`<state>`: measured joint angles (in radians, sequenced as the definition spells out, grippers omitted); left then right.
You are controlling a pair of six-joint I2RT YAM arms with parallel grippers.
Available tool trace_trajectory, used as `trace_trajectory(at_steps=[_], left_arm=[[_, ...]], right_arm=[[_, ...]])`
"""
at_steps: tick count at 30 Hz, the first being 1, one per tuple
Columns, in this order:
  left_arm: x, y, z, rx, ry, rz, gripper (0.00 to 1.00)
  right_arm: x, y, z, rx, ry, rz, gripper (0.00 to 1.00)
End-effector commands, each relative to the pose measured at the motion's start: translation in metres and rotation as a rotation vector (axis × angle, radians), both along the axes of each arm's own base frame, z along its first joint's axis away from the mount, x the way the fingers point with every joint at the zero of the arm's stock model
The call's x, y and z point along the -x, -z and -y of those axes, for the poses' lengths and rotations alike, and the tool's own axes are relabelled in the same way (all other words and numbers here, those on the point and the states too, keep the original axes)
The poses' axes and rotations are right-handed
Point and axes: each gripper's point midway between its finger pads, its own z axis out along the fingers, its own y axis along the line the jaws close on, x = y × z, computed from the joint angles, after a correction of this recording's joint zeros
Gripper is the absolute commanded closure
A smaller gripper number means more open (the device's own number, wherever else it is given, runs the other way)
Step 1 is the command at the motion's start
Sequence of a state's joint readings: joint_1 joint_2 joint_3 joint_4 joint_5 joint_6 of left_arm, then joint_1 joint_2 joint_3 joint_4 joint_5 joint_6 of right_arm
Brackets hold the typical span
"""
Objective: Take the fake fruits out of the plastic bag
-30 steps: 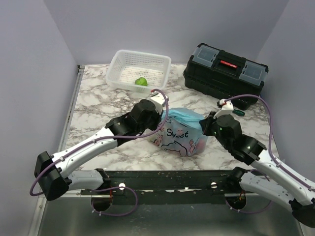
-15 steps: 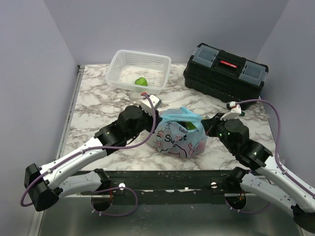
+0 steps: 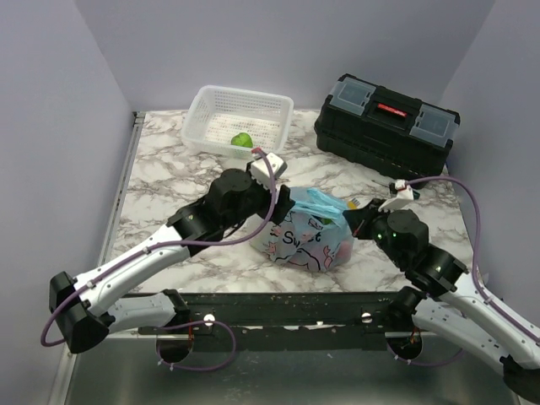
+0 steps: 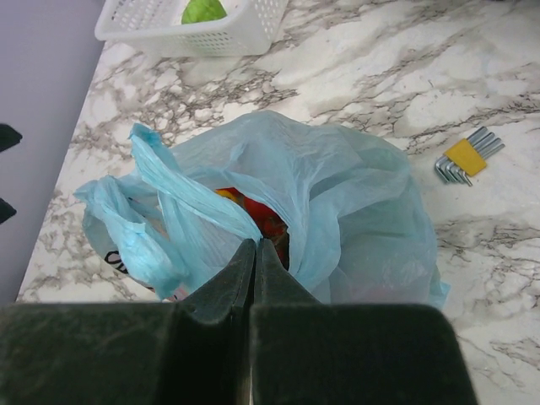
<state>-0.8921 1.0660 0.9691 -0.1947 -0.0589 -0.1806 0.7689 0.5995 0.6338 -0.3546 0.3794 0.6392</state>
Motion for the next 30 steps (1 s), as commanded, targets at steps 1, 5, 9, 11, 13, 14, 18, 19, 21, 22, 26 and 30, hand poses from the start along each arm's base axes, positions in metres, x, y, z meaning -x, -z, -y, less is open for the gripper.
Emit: trace_trajectory(at_steps=[1,5,9,11,13,14,18,19,21,22,26,30], left_arm=[[0.004,-0.026,0.027,0.009,0.084,-0.08,0.31],[0.003,-0.036,0.048,0.012,0.133,-0.087,0.28],[0.013,-0.038,0.065,-0.034,0.167,0.036,0.22],[0.017,-0.036,0.07,-0.06,0.166,0.11,0.18],[0.021,-0.033,0.076,-0.099,0.166,0.163,0.13],[0.023,-0.032,0.079,-0.122,0.162,0.187,0.1],[0.027,-0.02,0.097,-0.242,0.174,0.238,0.07],[0.026,-0.015,0.101,-0.272,0.166,0.247,0.06],[0.02,-0.006,0.106,-0.322,0.134,0.258,0.06],[0.014,-0.002,0.105,-0.349,0.107,0.263,0.07],[-0.004,0.001,0.104,-0.413,0.007,0.281,0.14],[-0.009,0.0,0.105,-0.417,-0.024,0.291,0.33]], right_arm=[[0.005,-0.003,-0.003,-0.037,-0.028,0.023,0.99],[0.007,-0.004,0.002,-0.048,-0.017,0.044,0.99],[0.009,-0.009,0.005,-0.06,-0.015,0.058,0.99],[0.01,-0.011,0.007,-0.06,-0.009,0.062,0.99],[0.01,-0.012,0.009,-0.056,-0.005,0.066,0.99],[0.01,-0.012,0.01,-0.056,-0.004,0.068,0.99],[0.011,-0.013,0.011,-0.059,-0.003,0.073,0.99],[0.011,-0.014,0.011,-0.06,-0.003,0.073,0.99],[0.011,-0.016,0.011,-0.061,-0.004,0.075,0.99],[0.011,-0.018,0.011,-0.061,-0.006,0.076,0.99],[0.012,-0.021,0.011,-0.059,-0.007,0.076,0.99],[0.013,-0.022,0.014,-0.056,0.002,0.071,0.99]])
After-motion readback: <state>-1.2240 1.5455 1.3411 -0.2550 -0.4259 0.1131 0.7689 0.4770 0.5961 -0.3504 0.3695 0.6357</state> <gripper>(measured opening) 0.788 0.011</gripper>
